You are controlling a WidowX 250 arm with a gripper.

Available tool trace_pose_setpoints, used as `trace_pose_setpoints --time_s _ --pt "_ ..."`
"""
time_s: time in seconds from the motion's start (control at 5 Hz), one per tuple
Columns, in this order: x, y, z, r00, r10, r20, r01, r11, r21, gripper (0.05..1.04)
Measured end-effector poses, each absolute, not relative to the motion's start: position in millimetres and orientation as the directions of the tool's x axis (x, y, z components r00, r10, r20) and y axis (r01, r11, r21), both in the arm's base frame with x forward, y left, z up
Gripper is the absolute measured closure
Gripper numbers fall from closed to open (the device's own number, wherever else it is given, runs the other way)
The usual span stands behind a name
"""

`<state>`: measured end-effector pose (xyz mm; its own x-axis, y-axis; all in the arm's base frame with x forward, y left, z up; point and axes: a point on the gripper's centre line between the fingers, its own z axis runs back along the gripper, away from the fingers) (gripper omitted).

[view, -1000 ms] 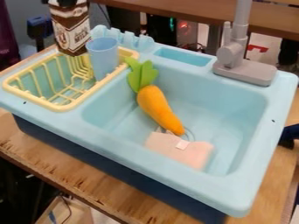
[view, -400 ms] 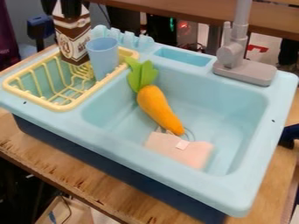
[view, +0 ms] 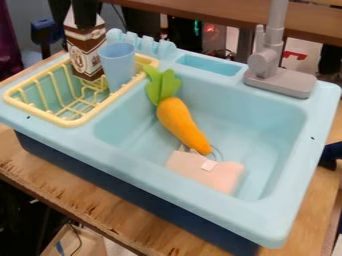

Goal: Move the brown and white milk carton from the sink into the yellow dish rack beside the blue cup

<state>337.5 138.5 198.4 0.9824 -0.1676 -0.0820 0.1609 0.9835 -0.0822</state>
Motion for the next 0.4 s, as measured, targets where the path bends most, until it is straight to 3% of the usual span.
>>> trace_pose_setpoints --time_s 0.4 --pt "336.7 138.9 183.7 0.982 -0.168 -0.089 0.16 0.983 -0.085 0.275"
